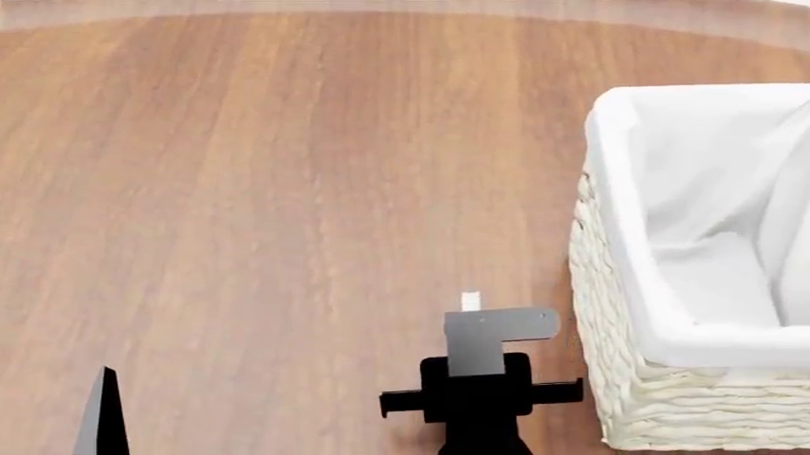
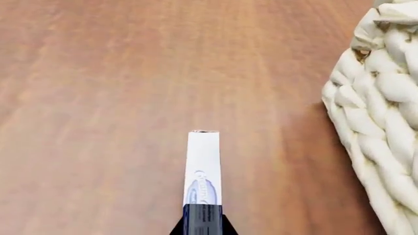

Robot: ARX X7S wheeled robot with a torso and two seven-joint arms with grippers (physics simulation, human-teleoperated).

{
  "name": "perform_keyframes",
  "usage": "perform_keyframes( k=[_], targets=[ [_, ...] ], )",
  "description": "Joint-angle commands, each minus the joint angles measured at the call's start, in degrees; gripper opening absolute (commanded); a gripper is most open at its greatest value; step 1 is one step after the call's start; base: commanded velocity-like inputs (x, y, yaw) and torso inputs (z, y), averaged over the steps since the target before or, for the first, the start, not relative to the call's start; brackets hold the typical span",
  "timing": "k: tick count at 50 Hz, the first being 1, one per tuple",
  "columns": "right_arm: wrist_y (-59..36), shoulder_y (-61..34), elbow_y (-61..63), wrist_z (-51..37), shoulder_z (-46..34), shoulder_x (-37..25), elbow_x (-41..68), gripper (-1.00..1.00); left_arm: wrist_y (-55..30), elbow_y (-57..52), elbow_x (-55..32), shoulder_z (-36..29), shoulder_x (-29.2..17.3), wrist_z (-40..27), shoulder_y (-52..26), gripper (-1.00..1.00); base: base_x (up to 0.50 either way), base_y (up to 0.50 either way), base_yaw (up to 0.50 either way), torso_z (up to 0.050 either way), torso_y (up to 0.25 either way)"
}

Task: Pick up the cream cheese box, and put it in the basket.

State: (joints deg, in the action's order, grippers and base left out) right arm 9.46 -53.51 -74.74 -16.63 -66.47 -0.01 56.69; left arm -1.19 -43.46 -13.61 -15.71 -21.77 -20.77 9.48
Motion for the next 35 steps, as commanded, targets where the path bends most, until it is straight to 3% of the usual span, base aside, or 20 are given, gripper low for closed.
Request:
perform_keyframes(
  k=[1, 10, 15, 25, 35],
  targets=[
    [-0.11, -0.34, -0.13, 0.32, 1.81, -0.02, -1.43, -1.0, 0.04, 0.08, -0.08, -0.1, -0.13, -0.23, -0.14, 1.0, 0.0, 0.0, 0.0, 0.0, 0.0],
    [1.35, -3.91, 4.28, -1.22, -2.16, -0.64, 0.75, -1.0, 0.11, 0.08, -0.2, -0.2, -0.31, -0.35, -0.14, 1.0, 0.0, 0.0, 0.0, 0.0, 0.0],
    [-1.83, -4.43, 19.28, -8.11, -3.48, -6.91, 0.04, -1.0, 0.09, -0.02, -0.32, -0.3, -0.46, -0.38, -0.1, 1.0, 0.0, 0.0, 0.0, 0.0, 0.0],
    [-4.46, -5.79, 32.1, -13.13, -3.58, -12.06, 0.38, -1.0, -0.47, 0.09, -0.87, -0.38, -0.67, -0.55, -0.33, 1.0, 0.0, 0.0, 0.0, 0.0, 0.0],
    [-5.79, -7.09, 39.53, -16.1, -3.44, -14.97, 0.41, -1.0, -0.82, 0.01, -1.26, -0.63, -0.92, -0.57, -0.52, 1.0, 0.0, 0.0, 0.0, 0.0, 0.164]
  ],
)
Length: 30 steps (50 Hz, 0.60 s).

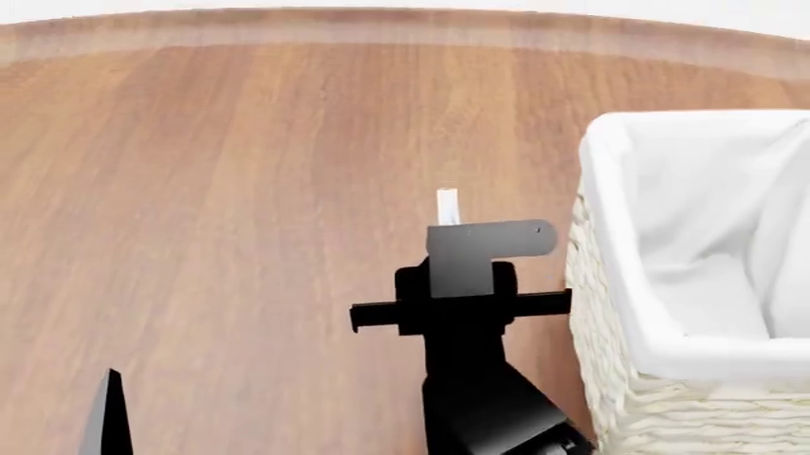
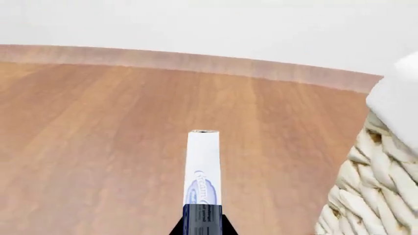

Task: Pick up the cream cheese box, and put it in the basket.

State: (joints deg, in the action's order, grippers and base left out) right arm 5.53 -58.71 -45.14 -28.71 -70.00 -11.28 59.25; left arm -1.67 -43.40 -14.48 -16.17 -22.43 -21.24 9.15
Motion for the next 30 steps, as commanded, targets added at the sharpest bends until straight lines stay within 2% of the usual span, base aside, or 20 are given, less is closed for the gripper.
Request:
perform_keyframes(
  k=[1, 5, 18, 30],
  targets=[
    [-1.97, -2.03, 11.12, -4.45, 0.24, -4.14, -2.0, -1.0, -0.35, -0.01, -0.4, -0.19, -0.26, -0.1, -0.21, 1.0, 0.0, 0.0, 0.0, 0.0, 0.174],
    [-2.38, -2.48, 13.04, -5.37, 0.08, -4.87, -2.34, -1.0, -0.42, -0.17, -0.49, -0.15, -0.37, -0.22, -0.22, 1.0, 0.0, 0.0, 0.0, 0.0, 0.176],
    [-6.13, -7.19, 31.49, -12.75, 0.75, -12.15, -2.48, -1.0, -0.22, 0.11, -0.37, -0.52, -0.53, -0.31, -0.26, 1.0, 0.0, 0.0, 0.0, 0.0, 0.18],
    [-9.07, -11.16, 44.15, -17.49, 2.27, -17.49, -1.41, -1.0, -0.16, -0.06, -0.15, -0.8, -0.71, -0.54, -0.22, 1.0, 0.0, 0.0, 0.0, 0.0, 0.25]
  ],
)
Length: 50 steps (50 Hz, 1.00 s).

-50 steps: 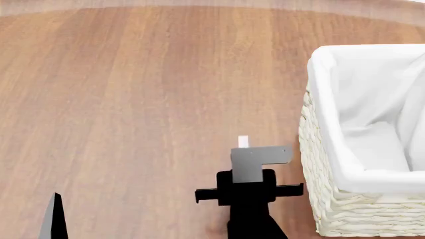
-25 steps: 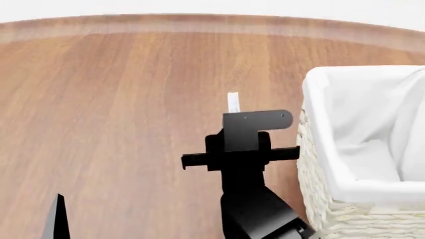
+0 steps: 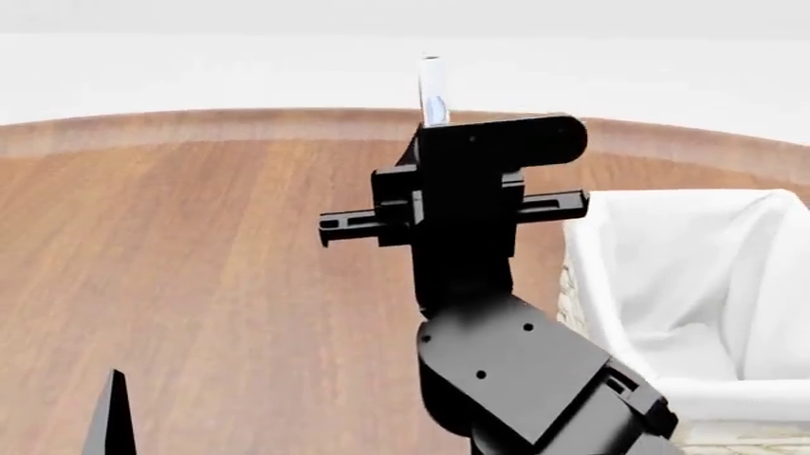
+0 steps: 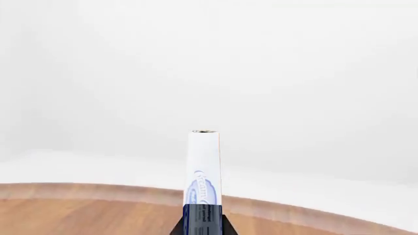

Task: Pick up the cream cheese box, and put it in the basket.

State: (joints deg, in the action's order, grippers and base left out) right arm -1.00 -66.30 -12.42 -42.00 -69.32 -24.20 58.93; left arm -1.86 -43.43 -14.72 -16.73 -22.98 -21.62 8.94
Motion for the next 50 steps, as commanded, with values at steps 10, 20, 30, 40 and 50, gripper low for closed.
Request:
perform_keyframes(
  k=[10, 20, 30, 40, 50],
  targets=[
    [-4.16, -7.11, 20.33, -6.92, 4.35, -10.76, 0.93, -1.0, 0.19, 0.03, 0.25, -0.49, -0.26, -0.31, -0.04, 1.0, 0.0, 0.0, 0.0, 0.0, 0.25],
    [-5.35, -10.17, 24.9, -7.85, 7.49, -18.11, 3.01, -1.0, 0.93, 0.47, 0.99, -0.7, -0.29, -0.46, -0.03, 1.0, 0.0, 0.0, 0.0, 0.0, 0.079],
    [-5.53, -8.61, 25.14, -4.23, 7.74, -25.83, 4.11, -1.0, 0.76, 0.18, 1.12, -0.71, -0.47, -0.82, -0.08, 1.0, 0.0, 0.0, 0.0, 0.0, 0.0],
    [-6.27, -8.58, 25.25, -2.01, 9.19, -31.66, 7.51, -1.0, 0.16, 0.44, 1.37, -0.69, -0.55, -1.3, -0.48, 1.0, 0.0, 0.0, 0.0, 0.0, 0.0],
    [-7.41, -9.36, 21.57, 1.25, 10.07, -34.94, 9.3, -1.0, 0.34, 0.54, 1.41, -0.84, -0.66, -1.4, -0.63, 1.0, 0.0, 0.0, 0.0, 0.0, 0.0]
  ],
)
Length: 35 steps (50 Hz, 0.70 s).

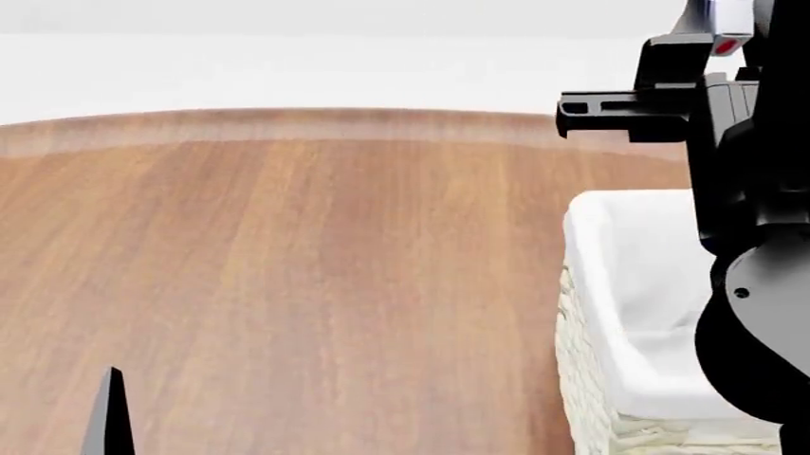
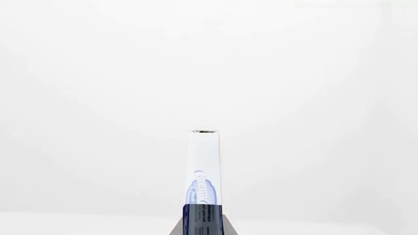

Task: Pick up the cream cheese box, and put it in the basket.

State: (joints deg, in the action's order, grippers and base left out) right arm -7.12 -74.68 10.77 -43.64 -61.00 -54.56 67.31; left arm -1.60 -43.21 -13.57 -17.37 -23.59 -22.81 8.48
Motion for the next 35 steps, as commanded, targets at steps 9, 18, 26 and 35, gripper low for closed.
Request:
perform_keyframes(
  k=[9, 18, 26, 35],
  targets=[
    [-6.91, -1.61, -8.26, 11.74, -0.32, -5.46, 3.87, -1.0, 0.46, 0.39, 0.21, -0.1, -0.15, -0.45, 0.03, 1.0, 0.0, 0.0, 0.0, 0.0, 0.0],
    [-15.46, -6.78, -23.8, 21.24, -3.0, 0.89, 4.28, -1.0, 0.58, 0.55, 0.32, -0.45, -0.2, -0.49, 0.05, 1.0, 0.0, 0.0, 0.0, 0.0, 0.0],
    [-18.66, -9.62, -40.35, 27.45, -6.3, 9.41, 0.56, -1.0, 0.4, 0.44, -0.03, -0.38, -0.3, -0.69, -0.1, 1.0, 0.0, 0.0, 0.0, 0.0, 0.0],
    [-17.36, -10.5, -58.15, 34.43, -8.45, 18.73, -2.77, -1.0, 0.19, 0.07, -0.39, -0.26, -0.52, -0.93, -0.14, 1.0, 0.0, 0.0, 0.0, 0.0, 0.002]
  ],
)
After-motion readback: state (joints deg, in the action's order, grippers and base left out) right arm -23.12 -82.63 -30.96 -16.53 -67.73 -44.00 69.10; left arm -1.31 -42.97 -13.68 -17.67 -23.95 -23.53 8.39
